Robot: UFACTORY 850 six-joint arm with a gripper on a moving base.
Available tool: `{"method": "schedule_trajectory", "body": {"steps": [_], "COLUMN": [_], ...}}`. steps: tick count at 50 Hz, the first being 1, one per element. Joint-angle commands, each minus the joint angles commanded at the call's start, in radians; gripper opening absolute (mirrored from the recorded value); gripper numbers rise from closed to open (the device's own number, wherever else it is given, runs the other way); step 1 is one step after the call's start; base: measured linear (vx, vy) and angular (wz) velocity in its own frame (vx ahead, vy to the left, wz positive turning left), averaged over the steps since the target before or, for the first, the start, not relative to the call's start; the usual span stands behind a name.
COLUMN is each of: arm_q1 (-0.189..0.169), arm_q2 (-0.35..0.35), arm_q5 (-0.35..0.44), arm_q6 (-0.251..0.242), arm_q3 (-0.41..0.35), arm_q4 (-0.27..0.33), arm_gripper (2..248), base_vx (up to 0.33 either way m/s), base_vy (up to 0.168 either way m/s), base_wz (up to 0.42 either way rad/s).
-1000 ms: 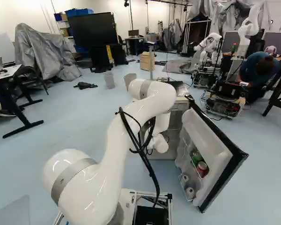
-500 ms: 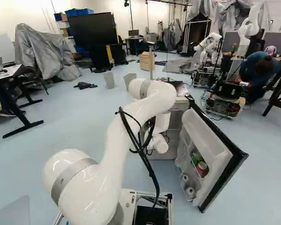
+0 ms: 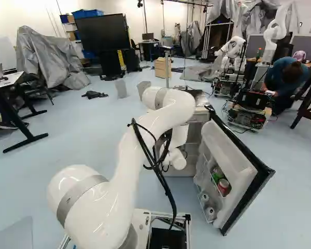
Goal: Grab a drink from the fridge
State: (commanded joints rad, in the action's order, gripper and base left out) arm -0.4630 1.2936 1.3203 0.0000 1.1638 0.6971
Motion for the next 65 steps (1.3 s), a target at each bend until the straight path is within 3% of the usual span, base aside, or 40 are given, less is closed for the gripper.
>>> {"method": "schedule_trajectory", "body": {"steps": [38, 65], "arm_q1": [-0.002, 0.0], "arm_q2": [-0.022, -0.128], "arm_q5": [0.0, 0.0], "arm_q6": [0.0, 0.0], "arm_q3": [-0.049, -0.161], "arm_q4": [0.0, -0.02], "arm_gripper": [26, 26], "base_vx": [0.0, 0.0], "base_vy": [0.0, 0.0], "base_wz": [0.0, 0.0]}}
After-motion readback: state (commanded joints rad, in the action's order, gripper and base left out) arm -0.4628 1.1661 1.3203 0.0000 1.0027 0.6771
